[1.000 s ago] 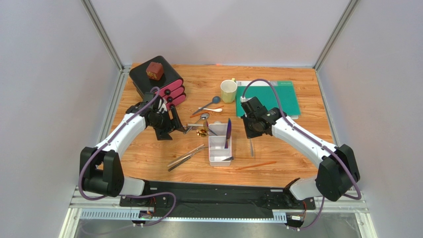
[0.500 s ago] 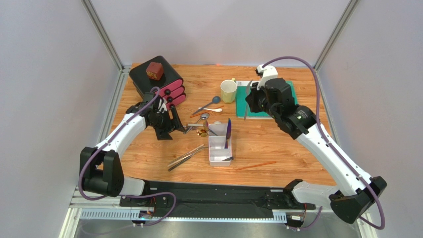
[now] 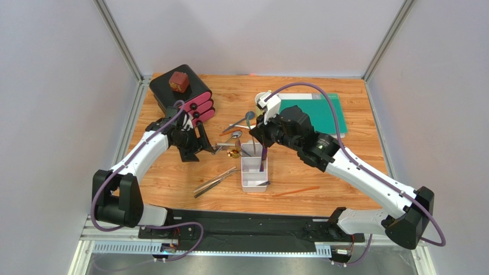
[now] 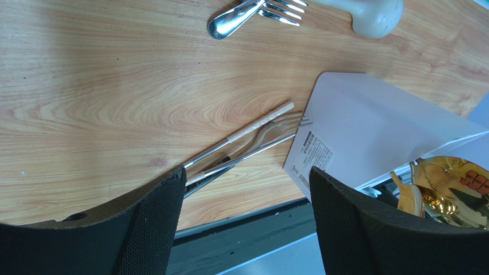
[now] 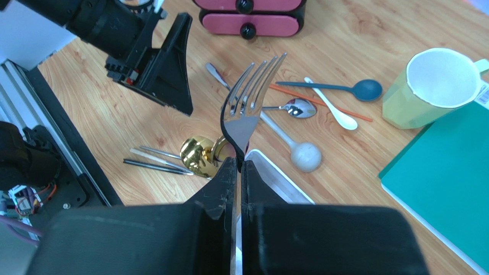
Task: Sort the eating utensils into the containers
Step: Place the fork in the storage box.
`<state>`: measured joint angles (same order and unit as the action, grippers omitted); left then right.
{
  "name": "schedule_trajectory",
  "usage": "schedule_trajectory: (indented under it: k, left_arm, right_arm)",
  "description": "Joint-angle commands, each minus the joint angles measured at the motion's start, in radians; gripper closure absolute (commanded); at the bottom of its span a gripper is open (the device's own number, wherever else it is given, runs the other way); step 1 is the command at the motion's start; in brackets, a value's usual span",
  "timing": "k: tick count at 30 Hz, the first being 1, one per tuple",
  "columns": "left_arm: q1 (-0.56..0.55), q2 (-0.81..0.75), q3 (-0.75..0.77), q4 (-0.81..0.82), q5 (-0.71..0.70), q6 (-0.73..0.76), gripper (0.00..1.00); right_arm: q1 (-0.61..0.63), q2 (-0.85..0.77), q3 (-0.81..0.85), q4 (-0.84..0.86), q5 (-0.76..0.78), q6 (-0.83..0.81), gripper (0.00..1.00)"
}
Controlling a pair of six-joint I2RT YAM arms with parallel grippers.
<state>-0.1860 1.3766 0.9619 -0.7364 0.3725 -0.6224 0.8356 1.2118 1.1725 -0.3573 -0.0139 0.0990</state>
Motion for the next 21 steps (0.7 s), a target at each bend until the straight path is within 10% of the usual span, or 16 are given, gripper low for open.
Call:
schedule_trajectory:
  k: [1, 21]
  left_arm:
    - [0.006, -0.001, 0.015, 0.009, -0.004, 0.013, 0.16]
    - [0.006, -0.022, 0.006, -0.001, -0.017, 0.006, 0.17]
  right_arm:
    - [0.013, 0.006, -0.031, 0.077, -0.03, -0.024, 1.0]
    - [0.034, 0.061, -0.252, 0.25, -0.031, 0.018, 1.0]
